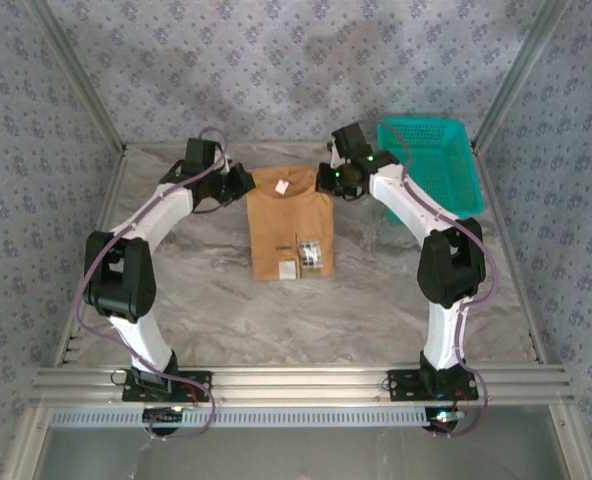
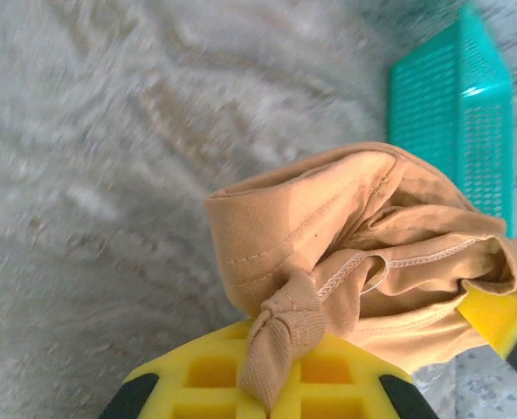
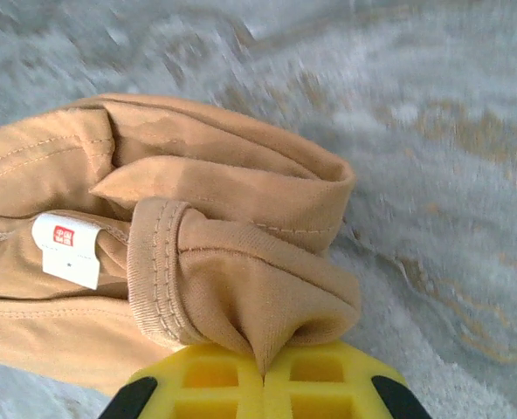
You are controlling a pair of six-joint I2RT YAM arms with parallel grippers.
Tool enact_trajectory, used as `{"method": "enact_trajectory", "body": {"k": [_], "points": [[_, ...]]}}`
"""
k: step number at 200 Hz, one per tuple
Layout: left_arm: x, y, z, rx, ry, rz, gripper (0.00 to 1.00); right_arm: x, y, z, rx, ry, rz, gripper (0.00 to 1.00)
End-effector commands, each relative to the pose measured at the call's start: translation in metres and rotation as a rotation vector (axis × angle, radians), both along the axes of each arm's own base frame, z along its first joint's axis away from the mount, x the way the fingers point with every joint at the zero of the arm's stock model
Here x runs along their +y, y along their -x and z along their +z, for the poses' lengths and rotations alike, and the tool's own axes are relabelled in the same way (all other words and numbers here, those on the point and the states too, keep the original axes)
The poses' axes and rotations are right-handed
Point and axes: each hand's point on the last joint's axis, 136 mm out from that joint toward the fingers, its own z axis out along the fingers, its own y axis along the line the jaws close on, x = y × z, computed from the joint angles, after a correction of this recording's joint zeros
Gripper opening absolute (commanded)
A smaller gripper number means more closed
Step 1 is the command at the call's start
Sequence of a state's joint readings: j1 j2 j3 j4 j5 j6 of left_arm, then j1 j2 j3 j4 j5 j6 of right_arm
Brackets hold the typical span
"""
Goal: Fold the inside-out t-shirt
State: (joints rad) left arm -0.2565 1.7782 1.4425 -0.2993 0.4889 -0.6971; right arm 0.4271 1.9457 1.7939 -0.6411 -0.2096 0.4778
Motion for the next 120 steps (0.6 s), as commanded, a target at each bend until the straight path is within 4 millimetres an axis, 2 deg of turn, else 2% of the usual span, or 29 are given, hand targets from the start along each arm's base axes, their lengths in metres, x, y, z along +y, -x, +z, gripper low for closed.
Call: {"method": "enact_trajectory", "body": {"k": [1,29,35,45,58,70,106,120], "points": [[0.0,-0.021,0.058,-0.119,0.032,-0.017,0.0,0.0,-0.016,0.041,-0.06,-0.036,0.01,0.01],[0.0,-0.032,0.115,-0.256,0.047,-0.025,0.0,0.001,-0.026,0.091,-0.174,-0.055,0.033,0.02],[0.0,-0.031,0.121,-0.28,0.046,-0.029,0.0,0.0,-0.027,0.099,-0.204,-0.052,0.037,0.02],[0.0,-0.026,0.125,-0.313,0.044,-0.035,0.0,0.001,-0.023,0.1,-0.226,-0.043,0.053,0.03],[0.001,-0.015,0.105,-0.321,0.029,-0.037,0.0,0.008,-0.012,0.09,-0.233,-0.051,0.087,0.04],[0.004,-0.001,0.077,-0.313,0.023,-0.03,0.0,0.015,0.0,0.064,-0.215,-0.047,0.116,0.04],[0.005,0.063,-0.01,-0.211,0.0,-0.009,0.0,0.032,0.067,-0.034,-0.073,-0.005,0.179,0.03],[0.002,0.091,-0.029,-0.185,-0.022,-0.021,0.0,0.036,0.092,-0.05,-0.053,-0.004,0.173,0.02]]}}
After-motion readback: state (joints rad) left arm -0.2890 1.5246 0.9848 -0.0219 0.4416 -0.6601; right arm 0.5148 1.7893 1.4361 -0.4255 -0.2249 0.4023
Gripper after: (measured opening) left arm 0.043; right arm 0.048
